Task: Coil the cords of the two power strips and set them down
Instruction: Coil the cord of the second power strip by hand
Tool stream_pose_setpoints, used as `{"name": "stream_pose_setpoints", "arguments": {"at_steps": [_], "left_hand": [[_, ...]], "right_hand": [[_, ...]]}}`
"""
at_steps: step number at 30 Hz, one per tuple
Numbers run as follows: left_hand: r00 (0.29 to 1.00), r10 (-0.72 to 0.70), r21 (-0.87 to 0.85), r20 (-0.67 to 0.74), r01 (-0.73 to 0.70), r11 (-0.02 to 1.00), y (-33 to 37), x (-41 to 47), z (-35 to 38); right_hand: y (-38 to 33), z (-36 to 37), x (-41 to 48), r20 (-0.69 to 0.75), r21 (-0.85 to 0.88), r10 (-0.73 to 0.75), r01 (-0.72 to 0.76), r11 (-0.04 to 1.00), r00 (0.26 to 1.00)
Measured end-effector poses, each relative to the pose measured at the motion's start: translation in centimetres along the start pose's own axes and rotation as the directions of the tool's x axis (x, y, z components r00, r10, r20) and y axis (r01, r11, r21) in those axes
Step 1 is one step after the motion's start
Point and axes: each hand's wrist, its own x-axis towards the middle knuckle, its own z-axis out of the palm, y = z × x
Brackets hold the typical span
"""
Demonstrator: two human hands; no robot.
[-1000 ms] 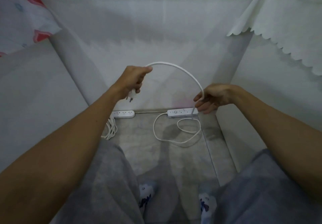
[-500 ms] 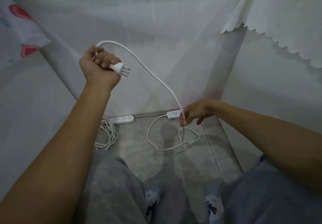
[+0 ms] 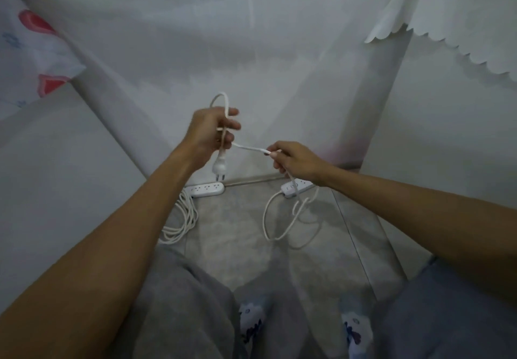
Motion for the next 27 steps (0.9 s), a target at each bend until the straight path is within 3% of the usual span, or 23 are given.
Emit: {"name": "stream_pose_setpoints", "arguments": {"at_steps": [2,5,8,12,16,18,21,24,27], "left_hand": [[0.99,0.142,0.3,0.022,-0.142,0.943,-1.5,0.1,1.7],[0.952,0.219,0.607,0.216,-0.306,0.733,-3.7,0.4,2.8],[0.924,0.159,0.781,0.348,-0.38,0.495,-5.6,0.8,2.4],[0.935,-0.02,0.88,0.355,-0.327,0.345,-6.5,0.6,2.6],[0.934,-0.081,0.851,0.348,-0.279,0.445,-6.6,-0.2,4.1],[0.932,-0.087,0.848,0.352,-0.278,0.451,-6.8,-0.3,4.4],[0.917,-0.058,0.849,0.395,-0.34,0.405,-7.1,-0.2,4.2],[0.907,-0.008,0.825,0.421,-0.379,0.419,-6.5,-0.4,4.4],[0.902,0.034,0.801,0.43,-0.398,0.447,-6.4,-0.5,4.4]], "right_hand": [[-0.8,0.2,0.0,0.095,-0.029,0.004,-0.001,1.0,0.996],[-2.0,0.5,-0.1,0.24,-0.044,0.009,0.002,0.999,0.971],[-2.5,0.4,-0.1,0.22,-0.066,0.001,0.014,0.998,0.976],[-1.6,-0.2,-0.1,0.141,-0.035,0.046,-0.041,0.999,0.989],[0.1,-0.1,0.1,0.1,-0.101,0.044,-0.034,0.994,0.994],[1.8,0.1,0.3,0.074,-0.333,0.069,-0.041,0.942,0.995],[5.9,0.9,-0.4,0.098,-0.639,0.247,-0.129,0.758,0.964],[8.9,2.7,-1.4,0.205,-0.725,0.339,-0.09,0.683,0.918],[9.2,4.3,-1.8,0.258,-0.741,0.305,-0.015,0.671,0.917]]}}
